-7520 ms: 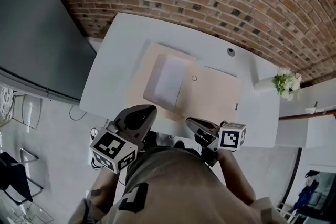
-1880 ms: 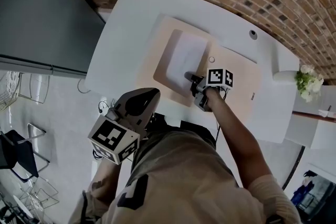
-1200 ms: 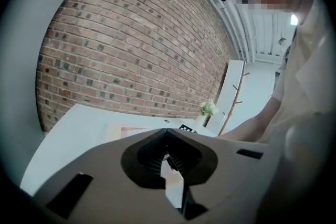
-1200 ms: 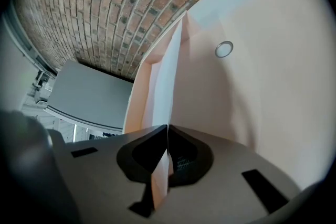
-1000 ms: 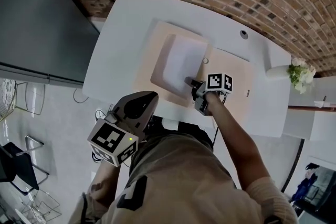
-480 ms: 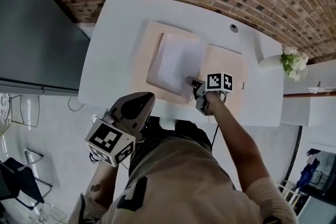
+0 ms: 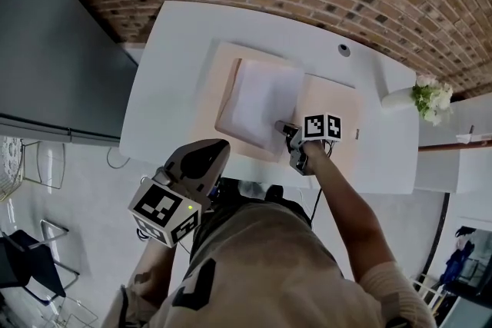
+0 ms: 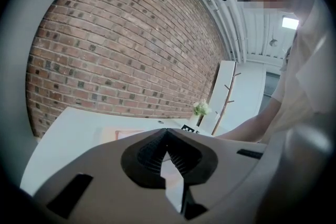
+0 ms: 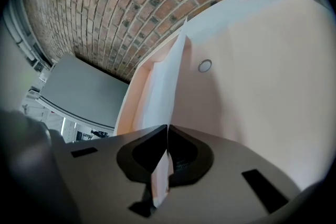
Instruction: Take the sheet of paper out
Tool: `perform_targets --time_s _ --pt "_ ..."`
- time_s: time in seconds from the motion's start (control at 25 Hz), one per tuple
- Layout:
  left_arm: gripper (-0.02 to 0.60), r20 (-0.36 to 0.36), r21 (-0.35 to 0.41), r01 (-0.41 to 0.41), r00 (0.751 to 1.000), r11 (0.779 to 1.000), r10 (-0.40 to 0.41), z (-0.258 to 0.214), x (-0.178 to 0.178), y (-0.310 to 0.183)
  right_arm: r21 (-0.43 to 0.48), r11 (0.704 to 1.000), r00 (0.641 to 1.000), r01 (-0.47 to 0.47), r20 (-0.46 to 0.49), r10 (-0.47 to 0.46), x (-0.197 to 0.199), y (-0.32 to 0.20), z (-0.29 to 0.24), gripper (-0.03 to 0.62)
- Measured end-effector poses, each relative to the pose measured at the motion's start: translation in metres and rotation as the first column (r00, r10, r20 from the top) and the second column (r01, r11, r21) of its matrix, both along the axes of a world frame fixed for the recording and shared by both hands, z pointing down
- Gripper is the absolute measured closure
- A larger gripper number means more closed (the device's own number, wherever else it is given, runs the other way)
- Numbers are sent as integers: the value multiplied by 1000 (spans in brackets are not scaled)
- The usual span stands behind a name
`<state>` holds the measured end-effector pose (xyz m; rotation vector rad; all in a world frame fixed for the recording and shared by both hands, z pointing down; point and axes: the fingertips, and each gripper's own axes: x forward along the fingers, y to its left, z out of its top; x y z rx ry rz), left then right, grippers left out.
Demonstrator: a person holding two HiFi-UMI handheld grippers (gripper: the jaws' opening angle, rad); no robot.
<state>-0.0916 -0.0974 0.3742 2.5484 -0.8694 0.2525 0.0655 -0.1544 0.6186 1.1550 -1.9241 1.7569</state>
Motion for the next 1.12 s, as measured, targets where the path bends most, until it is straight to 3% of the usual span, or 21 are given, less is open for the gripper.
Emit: perform_targets --time_s 0.44,1.12 --pt "568 30 10 38 999 999 -38 -8 18 5 -2 999 999 32 35 -32 10 -2 0 569" --pt "568 46 23 5 999 1000 -6 -14 67 20 1 1000 999 -8 50 8 67 18 -7 569"
